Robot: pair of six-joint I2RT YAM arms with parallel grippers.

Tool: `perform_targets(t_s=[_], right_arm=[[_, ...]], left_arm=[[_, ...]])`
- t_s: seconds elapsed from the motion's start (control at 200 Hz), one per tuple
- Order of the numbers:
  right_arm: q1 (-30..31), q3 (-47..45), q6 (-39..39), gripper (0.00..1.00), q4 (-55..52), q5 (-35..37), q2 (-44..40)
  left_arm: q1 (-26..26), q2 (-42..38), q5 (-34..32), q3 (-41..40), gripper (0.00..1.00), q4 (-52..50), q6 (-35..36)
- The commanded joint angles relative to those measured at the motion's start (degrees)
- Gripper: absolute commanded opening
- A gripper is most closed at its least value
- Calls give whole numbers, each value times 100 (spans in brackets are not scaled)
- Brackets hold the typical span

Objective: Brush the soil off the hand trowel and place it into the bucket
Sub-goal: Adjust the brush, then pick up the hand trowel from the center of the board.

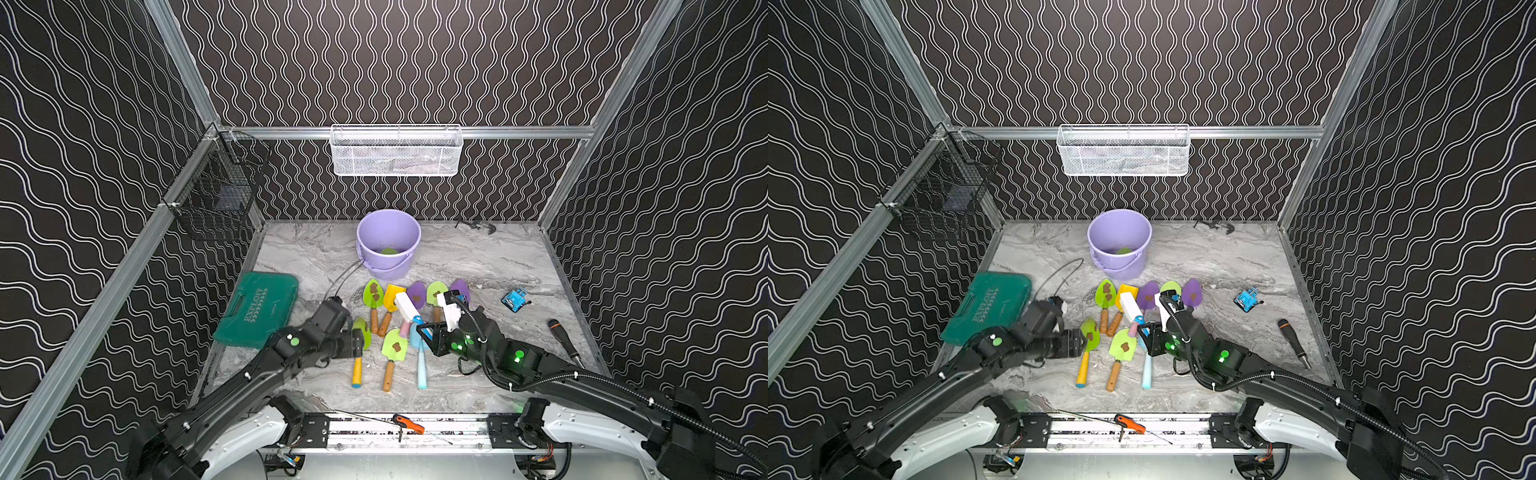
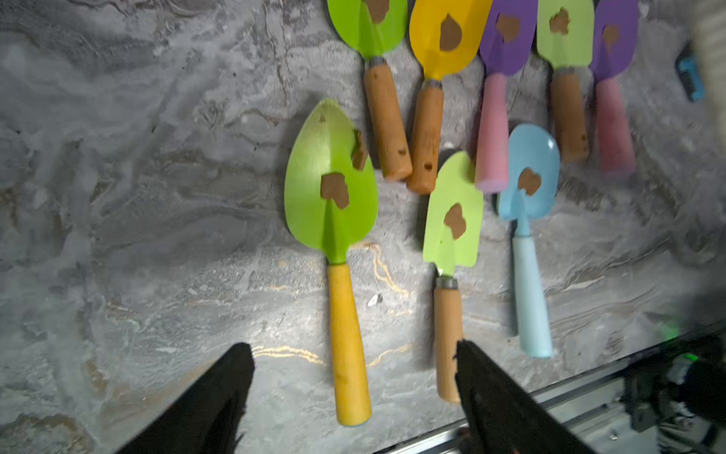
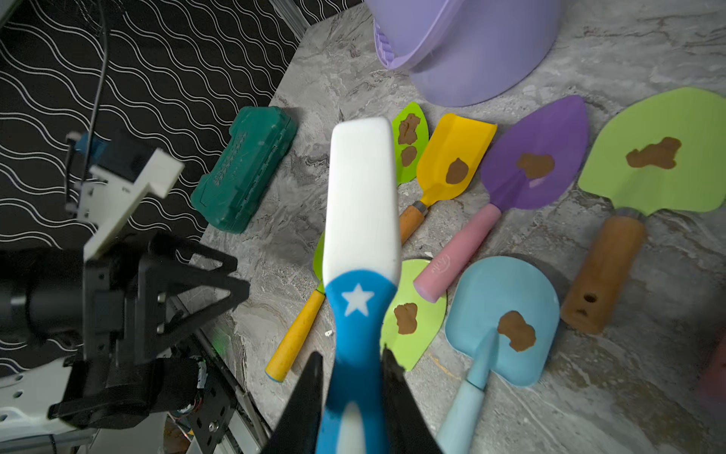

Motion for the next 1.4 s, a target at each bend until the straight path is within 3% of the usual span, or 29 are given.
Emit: perform_targets(t_s=[0.0,0.12,0.32,0.585,0.761,0.976,1.391], right_arm=[[0,-33,63,0,93,-3,-30],[0,-19,57,0,150,-45,34],[4,-78,132,0,242,-84,36],[9,-122,235,0,168,47,-106],[9,-163,250,0,132,66,-153],[9,-237,267,0,220,130,-169],[9,-290,361,0,251,138,-160]], left_arm=[[-373,-389,-434,-383,71,28,-615],[-779,-404,-491,-839,69,327,-942],[-1573,189,-1148,-762,73,424,-1166],[-1958,992,-1440,-786,70,1074,-1140],[-2200,1462,-1852,-671,66,999,-1207],[-2514,1653,-2367,-851,59,1066,-1389],[-2613,1701,-2391,-1399,52,1770,-1762]])
